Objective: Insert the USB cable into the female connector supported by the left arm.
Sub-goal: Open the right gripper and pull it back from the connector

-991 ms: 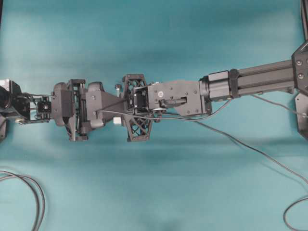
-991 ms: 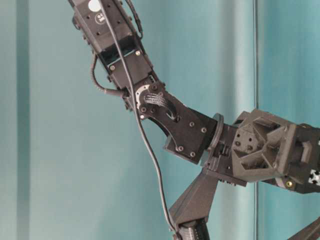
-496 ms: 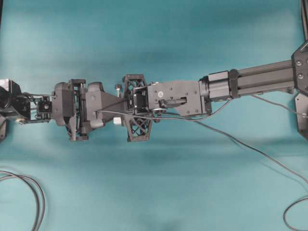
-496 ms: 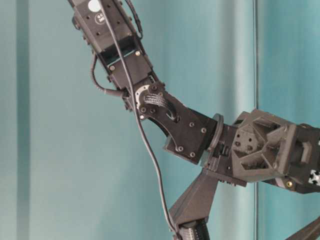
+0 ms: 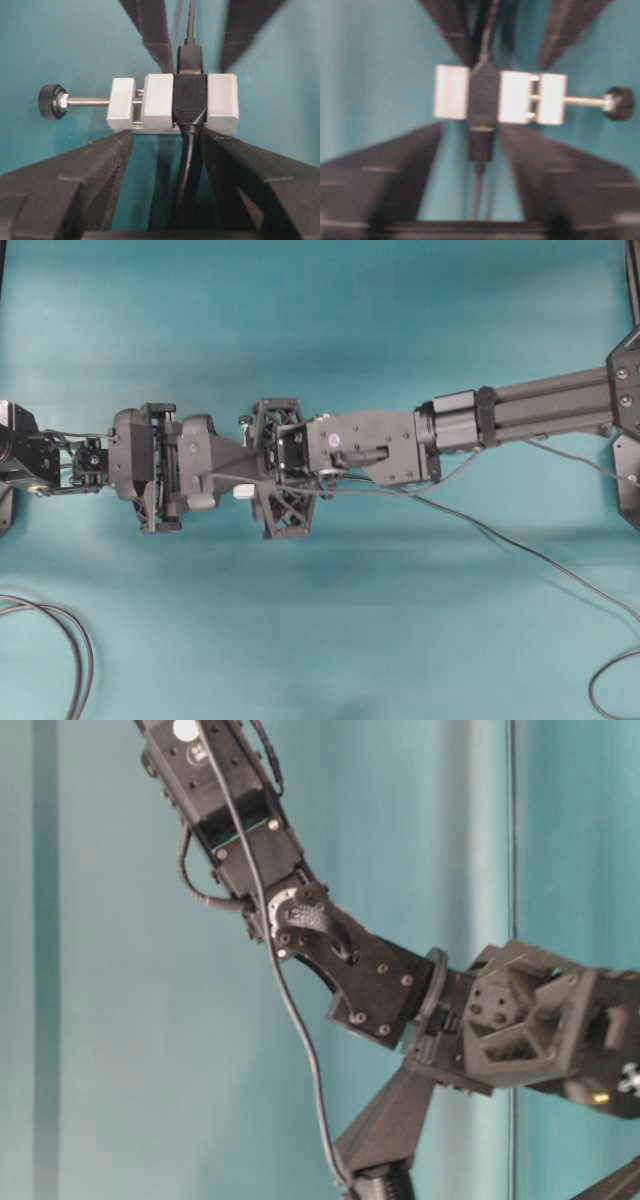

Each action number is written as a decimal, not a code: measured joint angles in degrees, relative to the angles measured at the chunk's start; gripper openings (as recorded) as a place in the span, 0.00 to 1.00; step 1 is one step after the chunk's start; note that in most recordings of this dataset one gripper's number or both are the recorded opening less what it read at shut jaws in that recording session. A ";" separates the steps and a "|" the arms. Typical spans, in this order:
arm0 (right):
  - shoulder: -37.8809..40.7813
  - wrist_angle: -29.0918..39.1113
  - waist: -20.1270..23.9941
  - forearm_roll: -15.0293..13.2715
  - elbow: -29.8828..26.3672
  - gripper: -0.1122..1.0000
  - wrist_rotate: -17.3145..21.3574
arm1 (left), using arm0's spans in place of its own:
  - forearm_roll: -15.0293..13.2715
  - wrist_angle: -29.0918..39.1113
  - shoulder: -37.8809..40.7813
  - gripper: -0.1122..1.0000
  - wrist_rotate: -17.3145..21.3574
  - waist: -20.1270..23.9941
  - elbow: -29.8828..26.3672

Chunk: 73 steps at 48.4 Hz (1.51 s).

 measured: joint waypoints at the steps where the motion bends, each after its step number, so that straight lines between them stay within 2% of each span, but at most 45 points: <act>1: -0.18 -0.09 0.09 0.09 0.26 0.75 0.09 | -0.09 -0.09 -0.09 0.72 0.09 0.00 0.18; 7: -2.11 -0.35 0.18 0.00 3.25 0.73 0.62 | -0.09 -0.09 -0.97 0.72 0.00 -0.26 1.76; 11: -5.36 -2.37 -0.26 0.00 7.21 0.72 1.58 | -0.09 0.18 -2.46 0.72 -0.09 -0.70 3.96; 24: -17.49 -16.08 -2.20 0.09 22.24 0.72 4.22 | -0.09 2.29 -10.11 0.72 -0.09 -0.88 9.14; 35: -23.99 -22.85 -2.37 0.09 31.90 0.72 5.10 | -0.09 9.49 -19.51 0.72 -0.09 -0.09 9.84; 42: -23.99 -29.18 -2.20 0.00 33.05 0.72 7.29 | -0.09 13.97 -21.01 0.72 0.00 0.35 9.05; 52: -18.37 -35.86 -1.32 0.09 32.17 0.72 8.17 | -0.09 14.06 -21.01 0.72 0.00 0.44 8.79; 63: -13.80 -36.04 -0.26 0.00 27.42 0.72 8.26 | -0.09 11.87 -18.02 0.72 0.00 0.35 8.53; 73: -13.27 -35.60 -1.14 0.00 27.07 0.67 8.26 | -0.09 10.72 -17.23 0.72 0.09 0.35 8.44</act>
